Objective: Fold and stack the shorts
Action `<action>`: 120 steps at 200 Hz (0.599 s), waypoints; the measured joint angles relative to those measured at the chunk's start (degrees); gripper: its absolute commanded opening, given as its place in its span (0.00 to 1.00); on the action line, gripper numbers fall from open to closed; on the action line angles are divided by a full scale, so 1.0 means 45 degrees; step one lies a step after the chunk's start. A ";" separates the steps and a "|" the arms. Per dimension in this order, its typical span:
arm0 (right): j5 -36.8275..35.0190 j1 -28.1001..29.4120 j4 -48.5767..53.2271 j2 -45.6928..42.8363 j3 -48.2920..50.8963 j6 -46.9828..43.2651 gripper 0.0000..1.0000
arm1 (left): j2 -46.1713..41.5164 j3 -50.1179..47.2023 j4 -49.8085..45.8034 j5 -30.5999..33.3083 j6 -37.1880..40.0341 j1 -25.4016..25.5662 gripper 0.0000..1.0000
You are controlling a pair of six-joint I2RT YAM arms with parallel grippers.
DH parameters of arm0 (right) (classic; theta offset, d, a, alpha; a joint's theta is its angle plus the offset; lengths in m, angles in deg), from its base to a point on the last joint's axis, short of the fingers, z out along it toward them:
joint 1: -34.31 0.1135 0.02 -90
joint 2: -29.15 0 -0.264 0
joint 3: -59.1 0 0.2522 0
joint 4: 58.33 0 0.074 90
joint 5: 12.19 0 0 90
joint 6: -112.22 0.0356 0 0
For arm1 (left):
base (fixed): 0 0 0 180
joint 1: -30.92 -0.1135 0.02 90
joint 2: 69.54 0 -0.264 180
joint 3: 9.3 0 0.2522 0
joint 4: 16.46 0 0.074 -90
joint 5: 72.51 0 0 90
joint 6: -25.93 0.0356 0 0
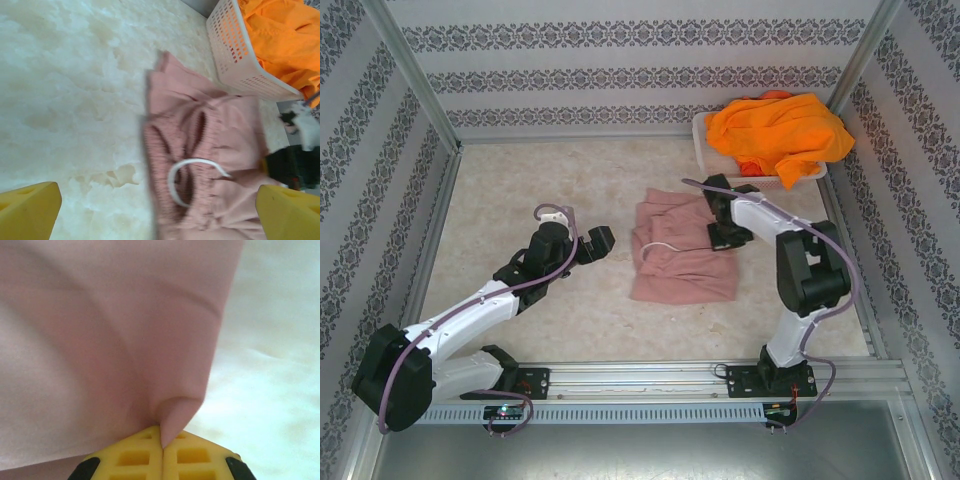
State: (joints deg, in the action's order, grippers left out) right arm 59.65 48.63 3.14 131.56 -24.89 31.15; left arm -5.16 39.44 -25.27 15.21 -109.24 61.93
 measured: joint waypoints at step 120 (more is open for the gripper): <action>-0.4235 -0.4760 0.0121 -0.1812 -0.1185 -0.1982 0.90 | 0.0039 -0.0141 0.0092 -0.0461 0.0379 -0.0665 1.00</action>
State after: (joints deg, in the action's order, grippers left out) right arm 40.59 27.21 3.68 123.41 -30.23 22.24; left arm -4.98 38.81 -24.85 13.13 -107.53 58.93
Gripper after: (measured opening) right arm 0.829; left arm 0.999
